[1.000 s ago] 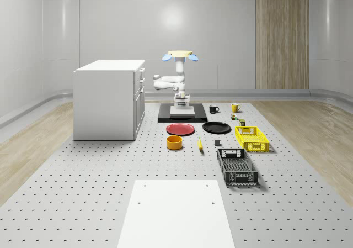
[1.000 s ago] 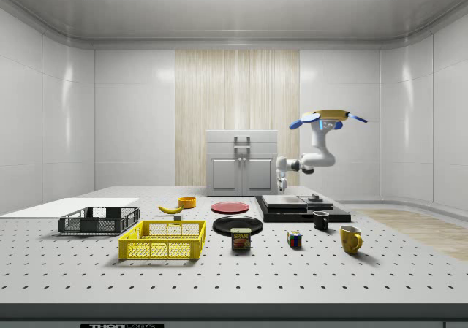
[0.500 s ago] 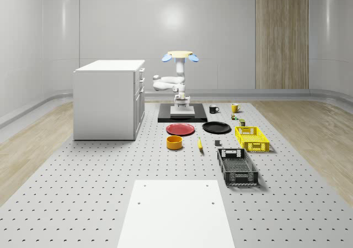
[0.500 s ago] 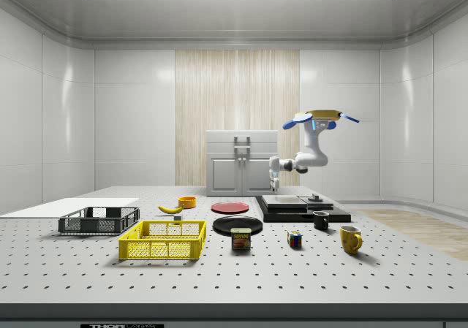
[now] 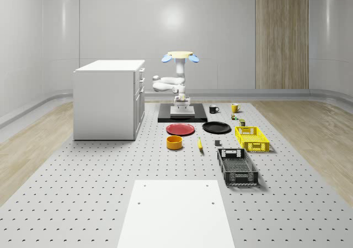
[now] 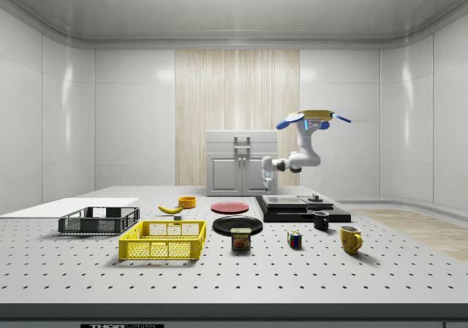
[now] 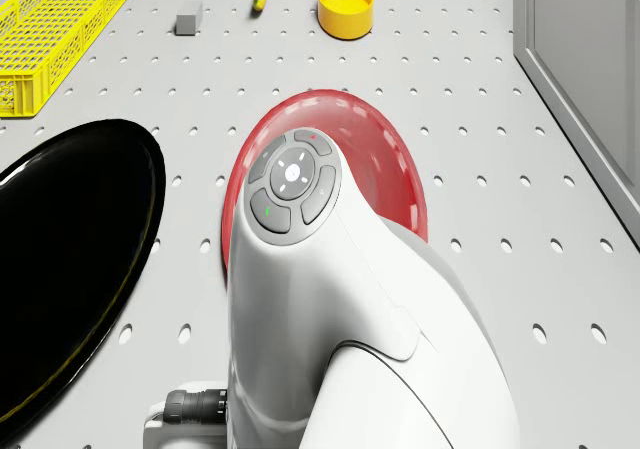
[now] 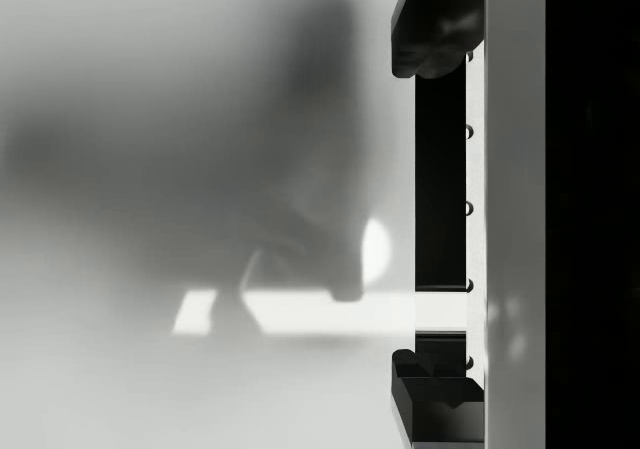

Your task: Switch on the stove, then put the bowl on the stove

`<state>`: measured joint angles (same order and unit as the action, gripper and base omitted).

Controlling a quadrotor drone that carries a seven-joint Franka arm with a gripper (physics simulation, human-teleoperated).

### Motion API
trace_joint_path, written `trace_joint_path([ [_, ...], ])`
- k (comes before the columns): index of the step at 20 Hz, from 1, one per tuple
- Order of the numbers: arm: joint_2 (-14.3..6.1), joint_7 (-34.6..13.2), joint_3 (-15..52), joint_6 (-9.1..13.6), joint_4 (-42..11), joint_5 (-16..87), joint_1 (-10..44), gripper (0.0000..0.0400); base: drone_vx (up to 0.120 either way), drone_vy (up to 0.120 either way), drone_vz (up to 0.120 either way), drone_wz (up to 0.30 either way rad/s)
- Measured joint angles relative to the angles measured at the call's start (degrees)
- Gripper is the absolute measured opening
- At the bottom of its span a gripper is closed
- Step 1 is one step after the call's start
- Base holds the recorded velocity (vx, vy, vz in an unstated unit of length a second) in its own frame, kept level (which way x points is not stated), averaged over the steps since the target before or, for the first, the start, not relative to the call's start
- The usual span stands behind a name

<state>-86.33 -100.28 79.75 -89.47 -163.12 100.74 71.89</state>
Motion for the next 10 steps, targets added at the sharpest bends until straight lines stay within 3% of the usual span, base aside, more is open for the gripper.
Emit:
trace_joint_path([
  [10,-0.8,-0.1,0.1,-0.7,0.0,-0.3,0.2,0.0400,0.120,0.000,0.000,0.000],
])
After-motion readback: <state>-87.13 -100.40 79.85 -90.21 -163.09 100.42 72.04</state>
